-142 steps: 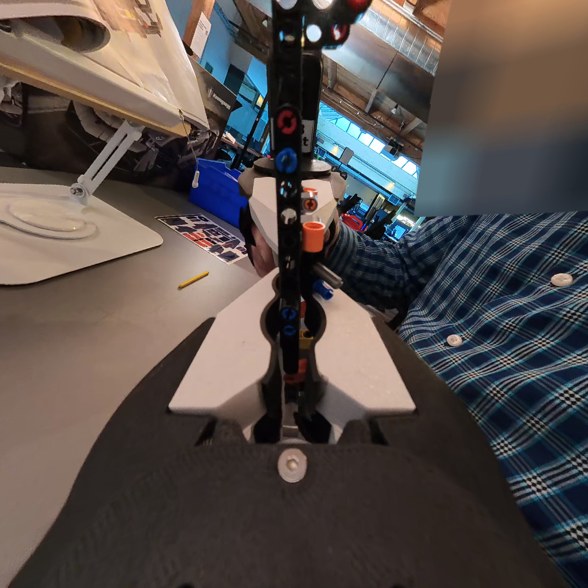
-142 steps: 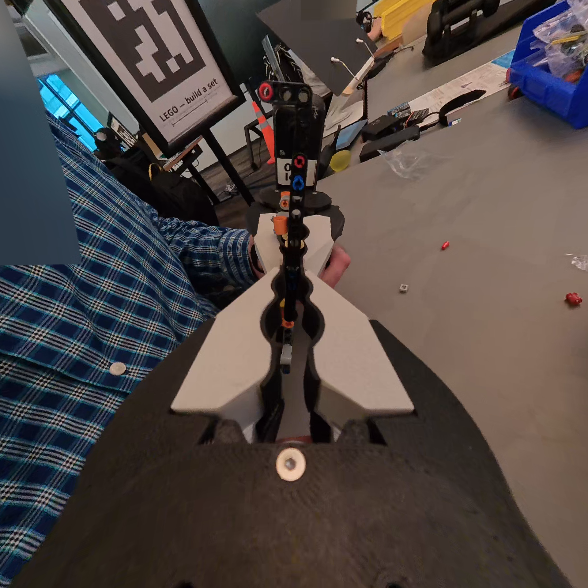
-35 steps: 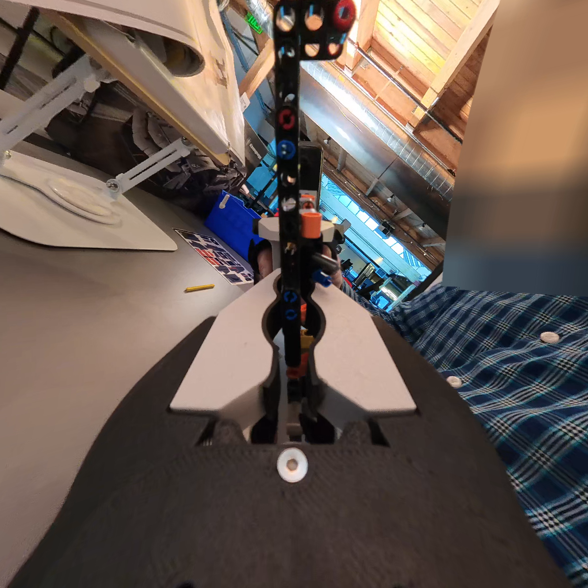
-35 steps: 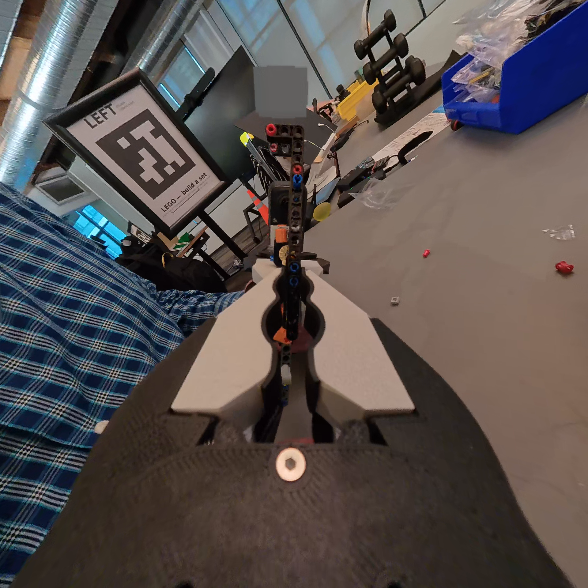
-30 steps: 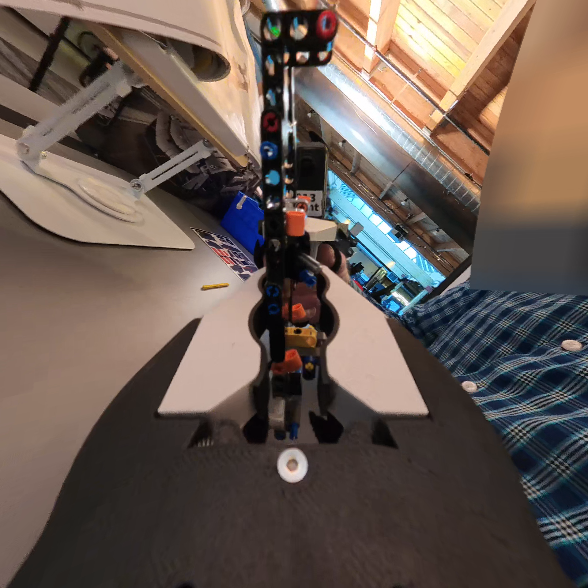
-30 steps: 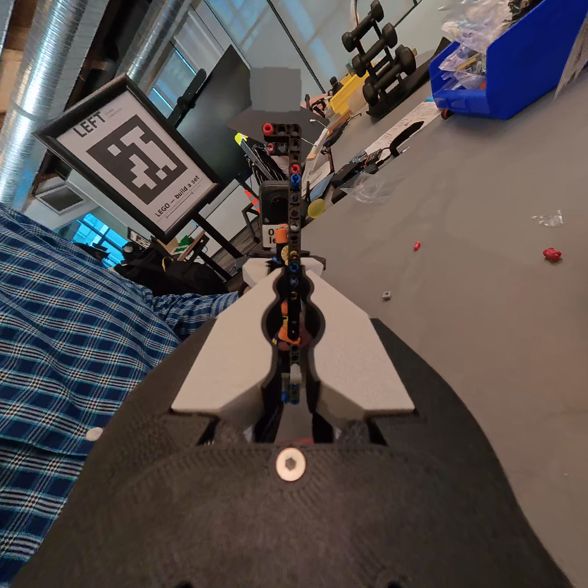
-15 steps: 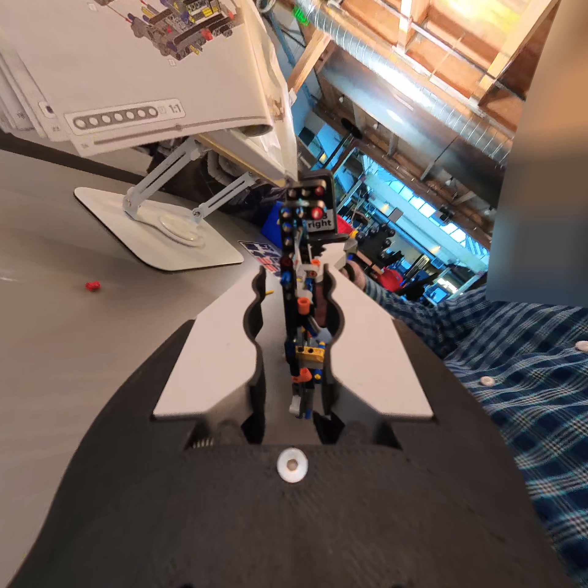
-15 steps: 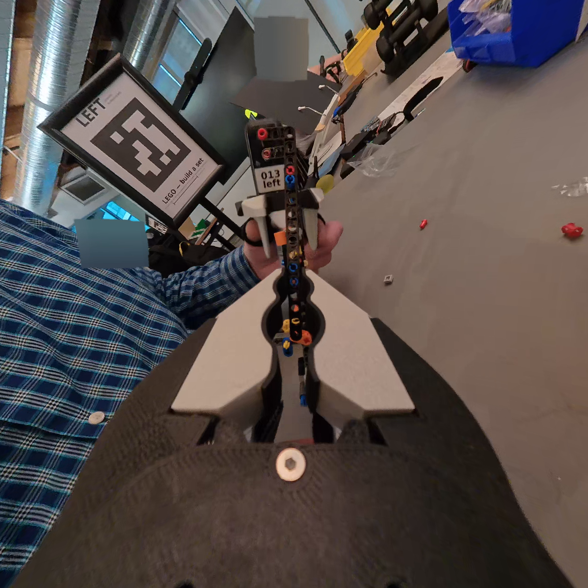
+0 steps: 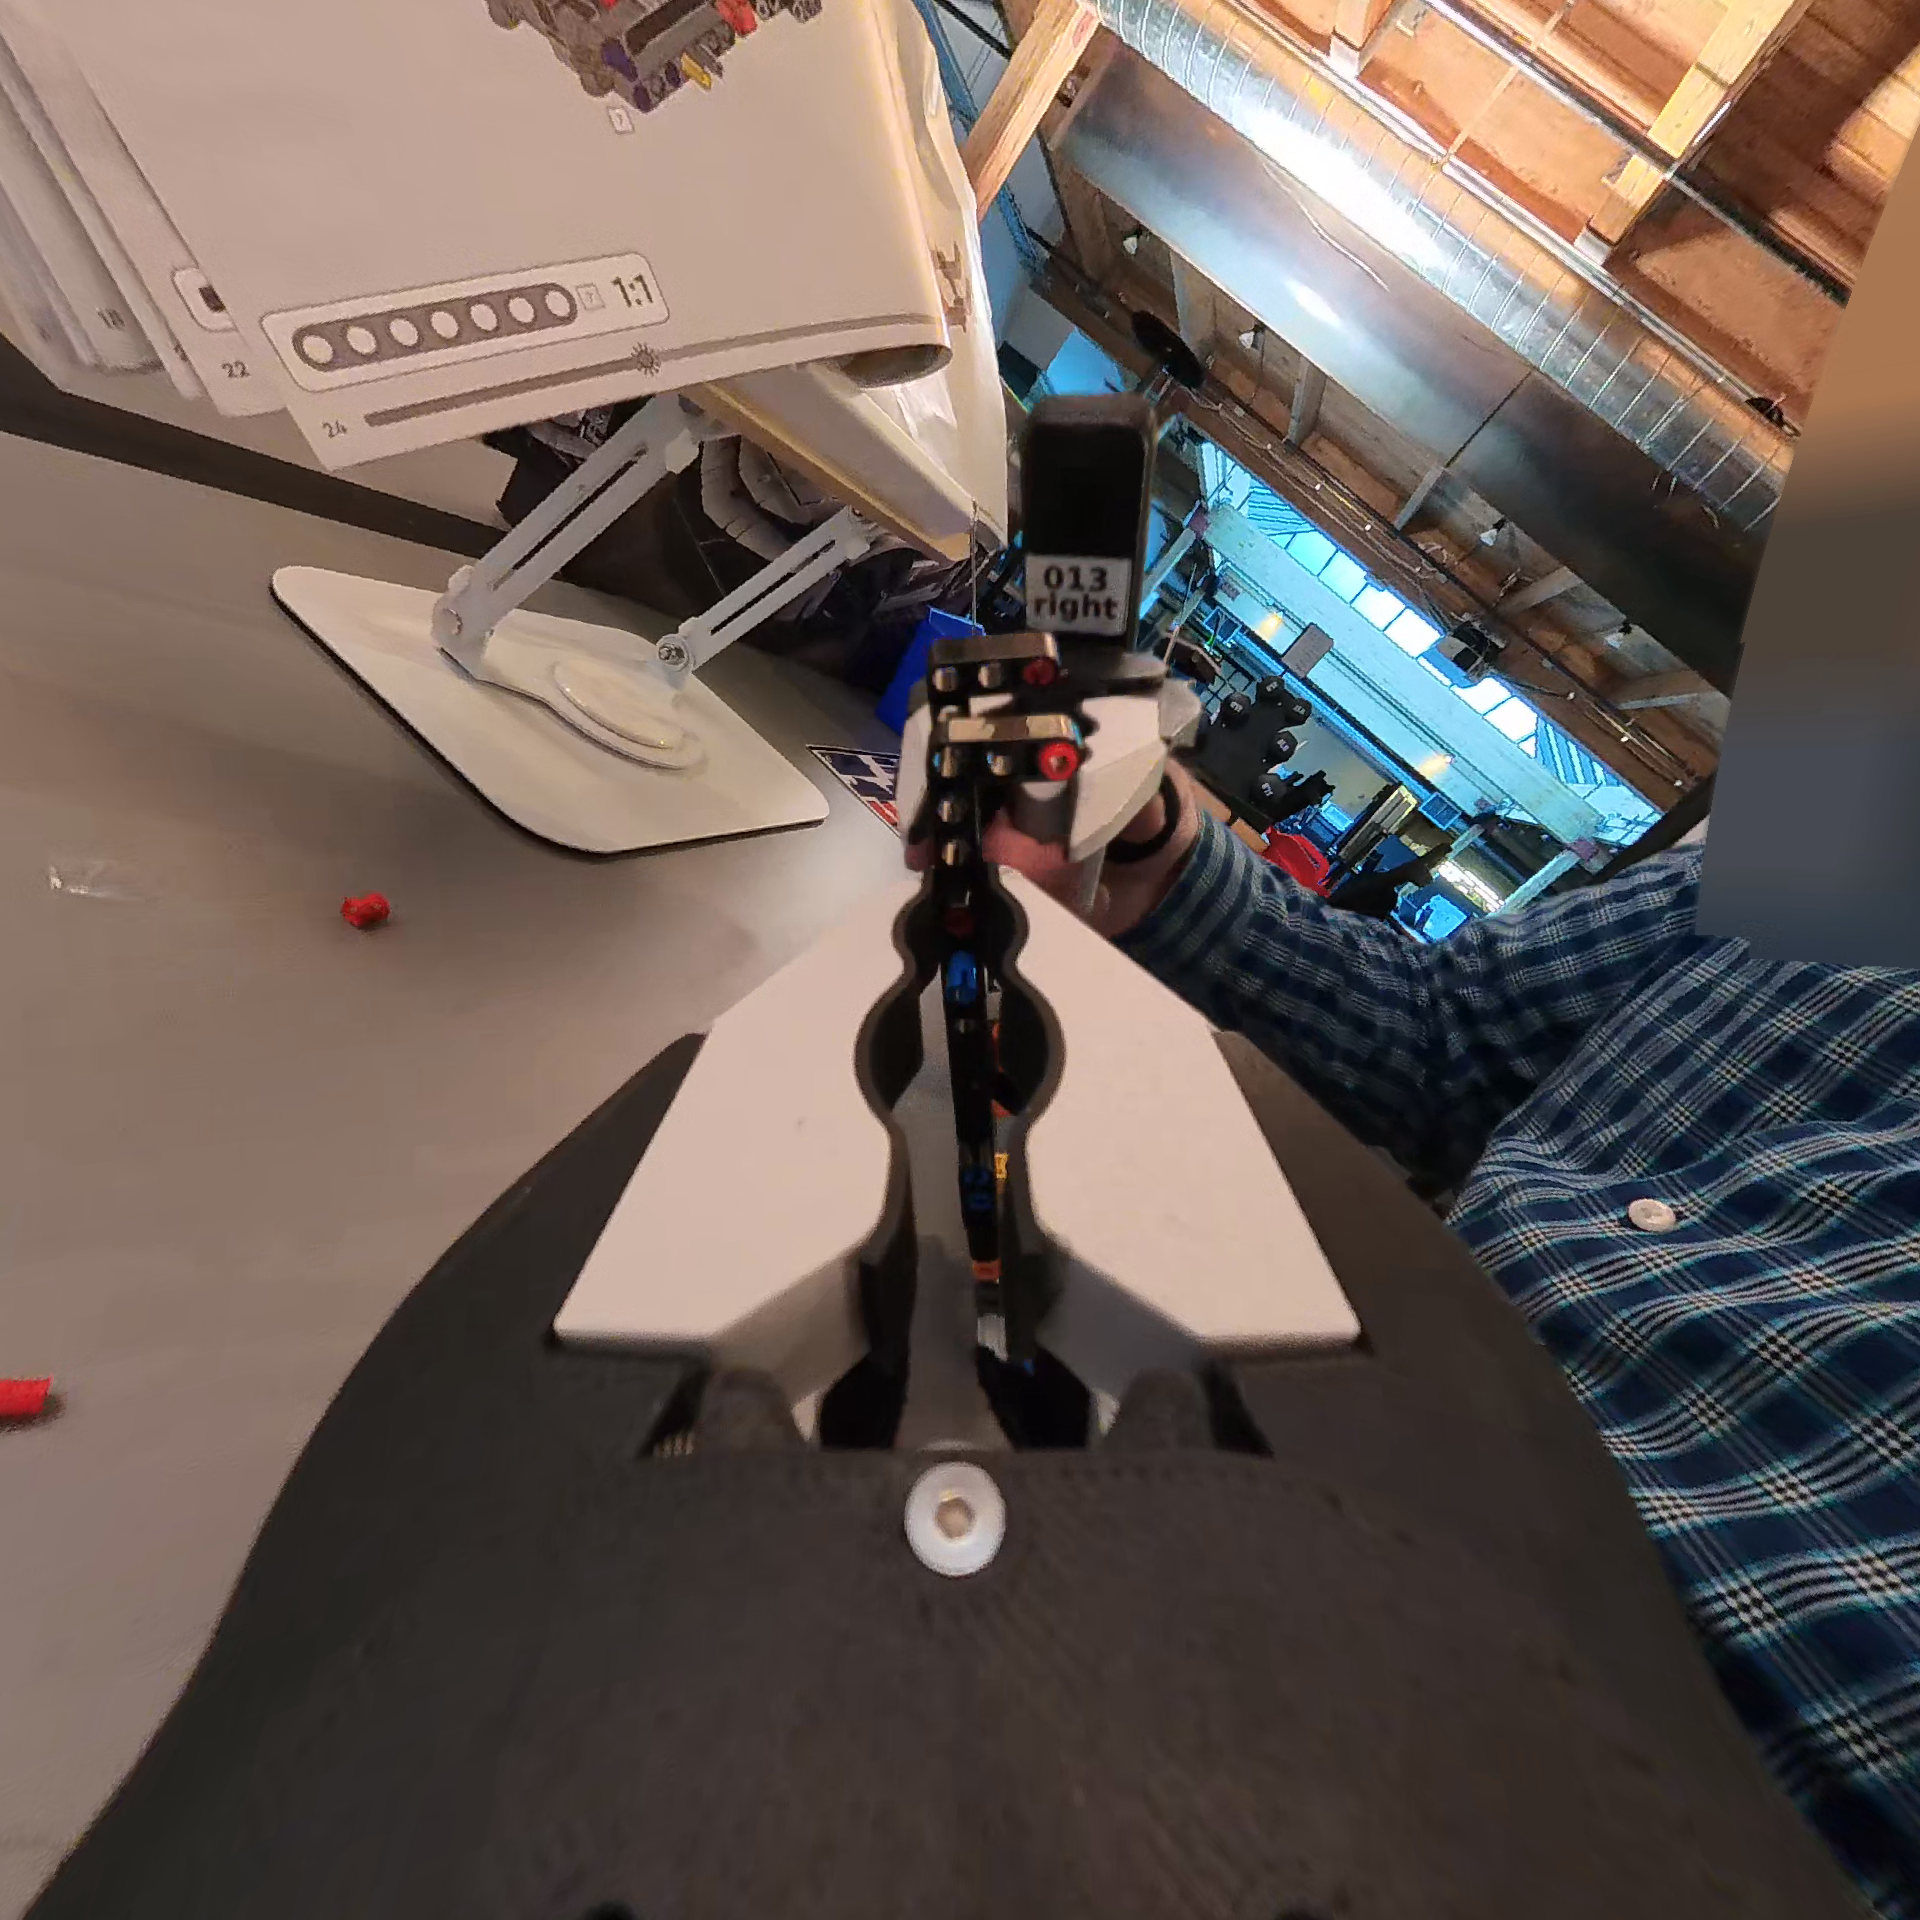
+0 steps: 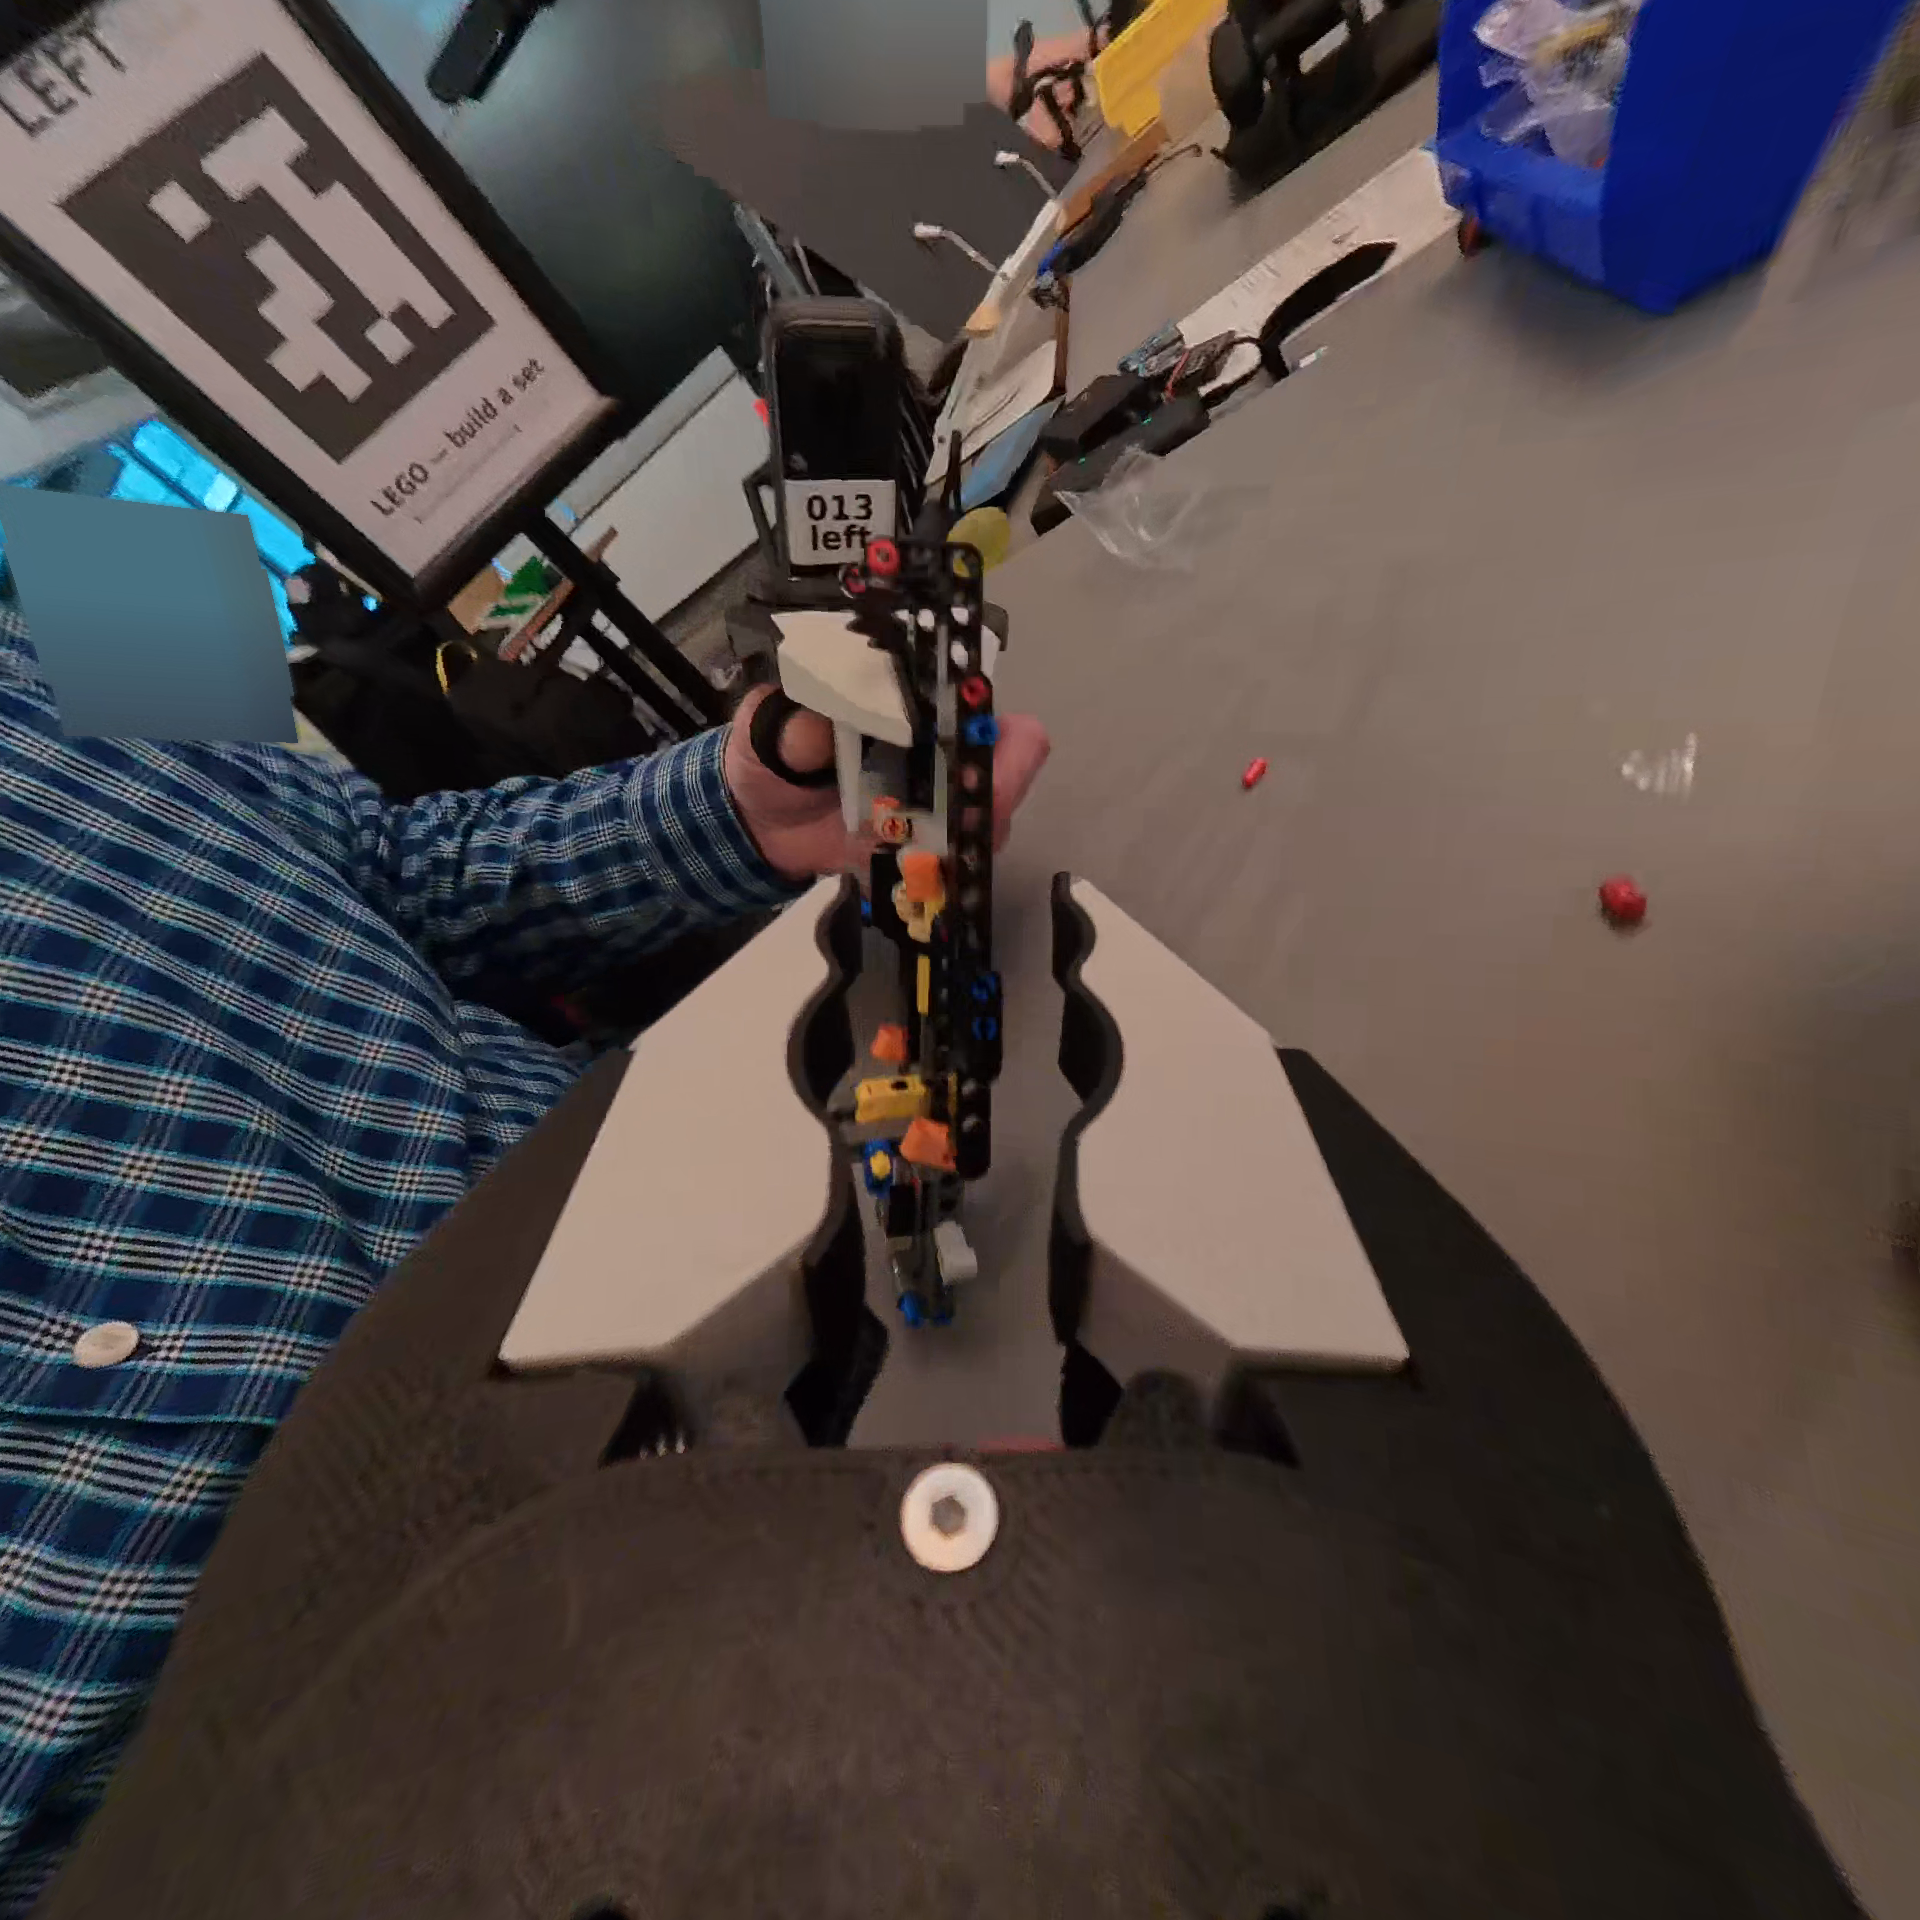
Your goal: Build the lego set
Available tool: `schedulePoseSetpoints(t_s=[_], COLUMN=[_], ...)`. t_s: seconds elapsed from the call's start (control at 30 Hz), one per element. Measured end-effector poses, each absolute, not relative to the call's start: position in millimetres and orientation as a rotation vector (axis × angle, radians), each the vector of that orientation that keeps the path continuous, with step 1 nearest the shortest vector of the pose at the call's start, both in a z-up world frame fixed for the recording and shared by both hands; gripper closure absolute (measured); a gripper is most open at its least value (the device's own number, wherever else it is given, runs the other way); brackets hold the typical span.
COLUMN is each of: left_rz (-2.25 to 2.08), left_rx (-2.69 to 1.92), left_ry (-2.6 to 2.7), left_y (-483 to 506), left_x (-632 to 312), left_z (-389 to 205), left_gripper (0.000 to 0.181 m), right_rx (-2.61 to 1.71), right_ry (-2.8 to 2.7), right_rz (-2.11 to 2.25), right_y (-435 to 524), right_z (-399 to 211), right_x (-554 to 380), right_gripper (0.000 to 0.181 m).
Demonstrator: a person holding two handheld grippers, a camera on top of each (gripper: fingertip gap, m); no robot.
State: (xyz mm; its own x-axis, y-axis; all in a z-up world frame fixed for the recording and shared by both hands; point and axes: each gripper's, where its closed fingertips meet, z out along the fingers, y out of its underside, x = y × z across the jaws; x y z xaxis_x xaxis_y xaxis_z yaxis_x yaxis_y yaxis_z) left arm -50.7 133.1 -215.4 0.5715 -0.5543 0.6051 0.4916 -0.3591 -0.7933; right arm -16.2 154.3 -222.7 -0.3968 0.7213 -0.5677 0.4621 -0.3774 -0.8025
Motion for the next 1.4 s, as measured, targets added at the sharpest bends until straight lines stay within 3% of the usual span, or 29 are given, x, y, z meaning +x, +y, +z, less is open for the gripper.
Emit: schedulePoseSetpoints(t_s=[0.13, 0.23, 0.7, 1.4], left_rz=[-1.092, -1.075, -1.189, -1.191], left_rx=[-1.613, -1.612, -1.380, -1.407], left_ry=[0.101, 0.102, -0.031, -0.041], left_y=[135, 137, 141, 138], left_x=[-45, -45, -50, -51], left_z=[-213, -212, -195, -202], left_gripper=[0.176, 0.176, 0.175, 0.175], right_rx=[-1.557, -1.514, -1.456, -1.485], right_ry=[-1.635, -1.653, -1.400, -1.320], right_rz=[1.901, 1.971, 1.999, 1.926], right_y=[153, 148, 155, 184], right_z=[-213, -207, -183, -177], right_x=[-39, -46, -51, -33], right_gripper=[0.153, 0.175, 0.177, 0.178])
